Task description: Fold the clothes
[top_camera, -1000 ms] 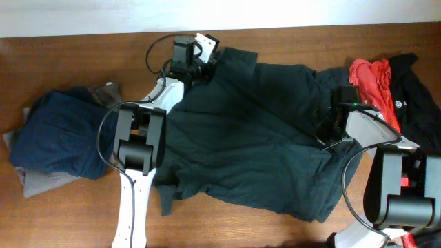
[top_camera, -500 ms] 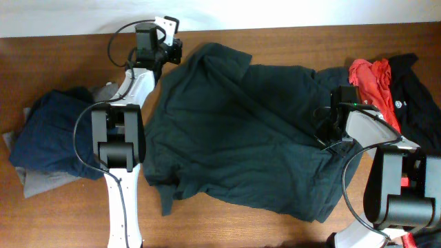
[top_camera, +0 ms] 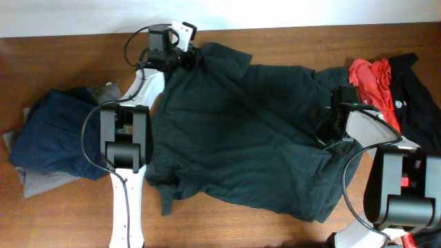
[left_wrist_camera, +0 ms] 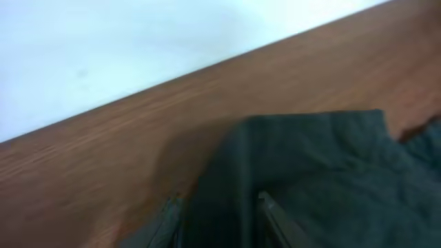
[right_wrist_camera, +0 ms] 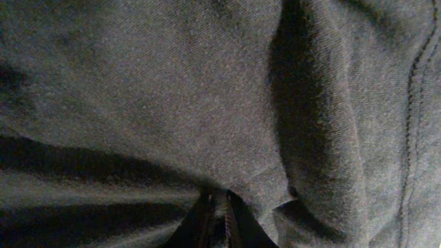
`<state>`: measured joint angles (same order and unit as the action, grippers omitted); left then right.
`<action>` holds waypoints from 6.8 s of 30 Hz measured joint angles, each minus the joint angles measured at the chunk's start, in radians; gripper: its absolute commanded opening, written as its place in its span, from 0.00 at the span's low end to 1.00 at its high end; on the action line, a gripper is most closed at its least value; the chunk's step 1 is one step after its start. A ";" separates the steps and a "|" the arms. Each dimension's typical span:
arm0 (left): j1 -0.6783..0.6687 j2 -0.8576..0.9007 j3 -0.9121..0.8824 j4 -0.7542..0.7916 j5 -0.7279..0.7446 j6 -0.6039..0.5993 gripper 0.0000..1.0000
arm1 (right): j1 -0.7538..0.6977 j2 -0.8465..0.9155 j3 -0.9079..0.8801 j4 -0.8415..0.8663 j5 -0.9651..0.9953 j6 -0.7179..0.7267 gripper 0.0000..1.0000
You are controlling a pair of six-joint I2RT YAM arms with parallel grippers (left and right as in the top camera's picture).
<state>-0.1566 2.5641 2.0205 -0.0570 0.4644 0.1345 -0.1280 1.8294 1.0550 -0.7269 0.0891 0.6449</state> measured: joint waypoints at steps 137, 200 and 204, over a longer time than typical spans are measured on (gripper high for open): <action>0.092 -0.794 -0.322 -1.402 -0.405 -0.158 0.99 | -0.229 -0.315 0.570 -0.614 -0.651 -0.601 0.58; 0.251 -0.797 -1.004 -0.754 -0.276 -0.300 0.00 | -0.223 -0.306 -0.228 0.058 -0.049 -0.252 0.04; 0.301 -0.797 -0.974 -0.760 -0.291 -0.300 0.01 | -0.225 -0.306 -0.204 0.055 -0.034 -0.253 0.05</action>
<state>0.1448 1.7672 1.0466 -0.8165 0.1730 -0.1658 -0.3527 1.5230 0.8513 -0.6724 0.0551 0.3920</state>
